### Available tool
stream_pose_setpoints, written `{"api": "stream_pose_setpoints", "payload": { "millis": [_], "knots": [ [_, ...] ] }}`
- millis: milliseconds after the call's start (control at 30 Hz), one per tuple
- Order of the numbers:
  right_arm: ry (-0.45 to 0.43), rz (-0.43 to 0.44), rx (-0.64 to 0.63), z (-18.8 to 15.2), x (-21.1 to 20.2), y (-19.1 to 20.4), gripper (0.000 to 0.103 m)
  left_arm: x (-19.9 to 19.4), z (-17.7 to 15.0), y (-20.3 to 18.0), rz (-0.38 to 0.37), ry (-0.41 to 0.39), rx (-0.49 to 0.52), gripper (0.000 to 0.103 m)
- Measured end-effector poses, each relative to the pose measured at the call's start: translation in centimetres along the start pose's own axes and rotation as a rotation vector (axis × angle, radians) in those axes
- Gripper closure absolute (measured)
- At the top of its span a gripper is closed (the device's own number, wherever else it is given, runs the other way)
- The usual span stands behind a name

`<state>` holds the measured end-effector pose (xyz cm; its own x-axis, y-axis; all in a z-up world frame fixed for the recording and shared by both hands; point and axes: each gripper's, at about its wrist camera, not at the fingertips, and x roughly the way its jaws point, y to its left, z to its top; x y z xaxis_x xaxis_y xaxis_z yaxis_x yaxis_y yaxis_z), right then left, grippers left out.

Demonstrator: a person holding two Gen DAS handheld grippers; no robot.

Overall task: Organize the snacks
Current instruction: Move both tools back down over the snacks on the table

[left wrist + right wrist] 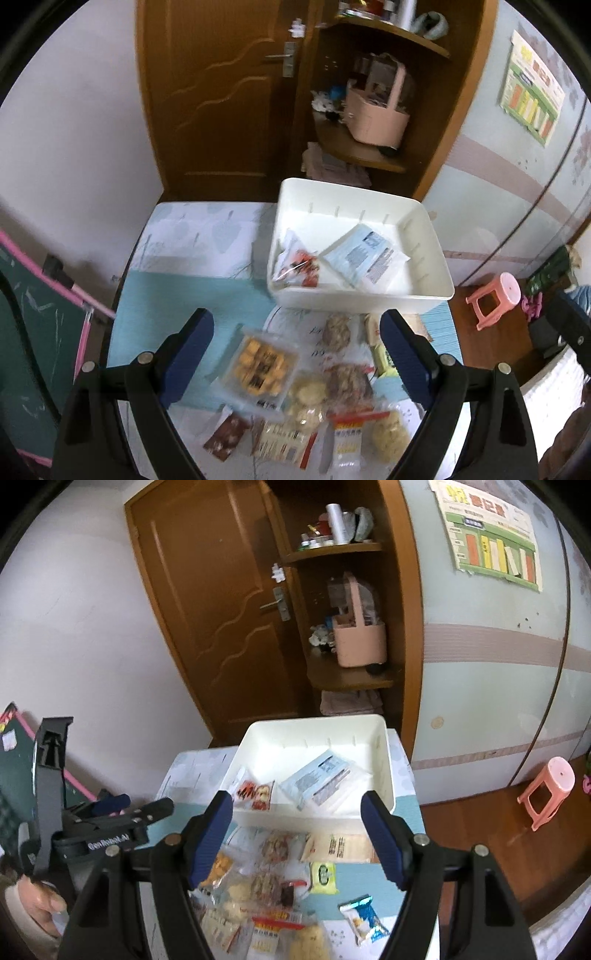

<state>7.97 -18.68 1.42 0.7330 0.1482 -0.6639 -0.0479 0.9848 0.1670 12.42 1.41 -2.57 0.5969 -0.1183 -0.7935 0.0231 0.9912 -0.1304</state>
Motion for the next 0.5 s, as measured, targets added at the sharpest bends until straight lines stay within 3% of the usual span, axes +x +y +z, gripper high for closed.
{"api": "stream_pose_setpoints", "payload": {
  "millis": [167,333,500],
  "knots": [
    [0.035,-0.008,-0.07,-2.4,-0.8,1.3,0.031,-1.0,-2.7,3.7,0.0,0.014,-0.076,0.012],
    [0.073,-0.01,-0.086,-4.9,-0.9,1.2,0.031,-1.6,-6.2,7.4,0.026,-0.023,-0.133,0.012],
    [0.164,-0.008,-0.053,-7.4,0.5,0.1,0.031,-0.6,-9.0,9.8,0.058,0.03,-0.135,0.012]
  ]
}}
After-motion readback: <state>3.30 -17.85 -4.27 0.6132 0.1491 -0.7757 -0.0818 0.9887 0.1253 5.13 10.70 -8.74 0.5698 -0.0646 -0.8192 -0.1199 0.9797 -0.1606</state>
